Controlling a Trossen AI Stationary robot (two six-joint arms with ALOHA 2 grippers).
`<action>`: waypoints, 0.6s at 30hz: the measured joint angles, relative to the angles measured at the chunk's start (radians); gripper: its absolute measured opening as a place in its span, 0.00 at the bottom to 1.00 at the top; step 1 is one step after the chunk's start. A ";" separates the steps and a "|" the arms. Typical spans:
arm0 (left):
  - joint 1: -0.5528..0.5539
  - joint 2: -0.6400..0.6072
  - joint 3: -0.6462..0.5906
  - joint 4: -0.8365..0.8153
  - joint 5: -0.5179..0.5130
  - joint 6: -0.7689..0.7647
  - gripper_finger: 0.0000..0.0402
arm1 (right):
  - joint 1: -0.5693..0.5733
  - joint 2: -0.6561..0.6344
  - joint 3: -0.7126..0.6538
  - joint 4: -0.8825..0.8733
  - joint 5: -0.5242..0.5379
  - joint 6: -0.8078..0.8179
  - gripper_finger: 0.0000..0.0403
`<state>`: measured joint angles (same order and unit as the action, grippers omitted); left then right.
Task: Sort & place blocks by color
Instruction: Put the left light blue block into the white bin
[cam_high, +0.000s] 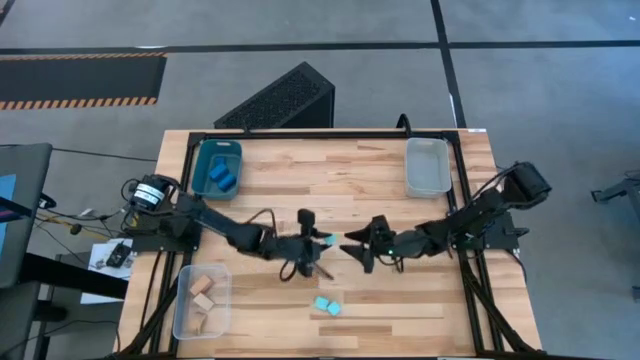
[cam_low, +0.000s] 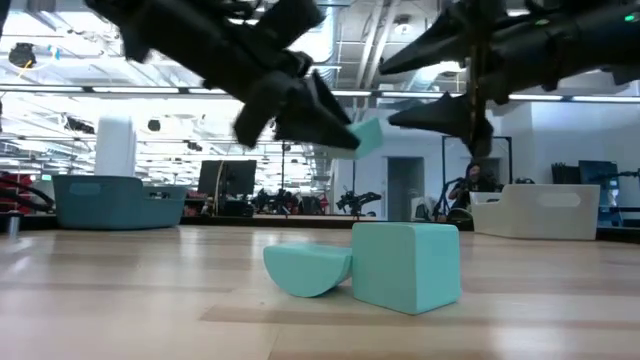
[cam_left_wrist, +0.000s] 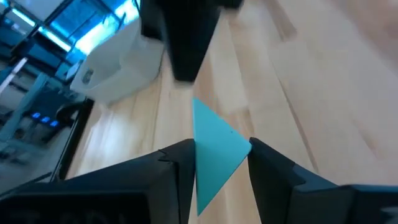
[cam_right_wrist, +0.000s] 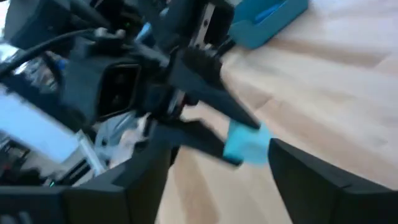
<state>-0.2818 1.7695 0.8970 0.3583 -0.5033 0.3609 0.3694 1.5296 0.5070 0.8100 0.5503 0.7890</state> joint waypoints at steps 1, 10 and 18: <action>0.024 0.000 0.000 0.028 0.040 0.011 0.26 | -0.015 -0.009 -0.002 -0.004 0.000 0.000 0.75; 0.165 -0.002 0.002 0.136 0.170 0.103 0.25 | -0.146 -0.014 -0.002 -0.078 -0.074 0.046 0.86; 0.185 -0.001 0.026 0.129 0.212 0.192 0.25 | -0.211 -0.014 -0.001 -0.066 -0.080 0.034 0.80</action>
<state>-0.0968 1.7683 0.9229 0.4877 -0.2910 0.5530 0.1582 1.5154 0.5056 0.7443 0.4706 0.8230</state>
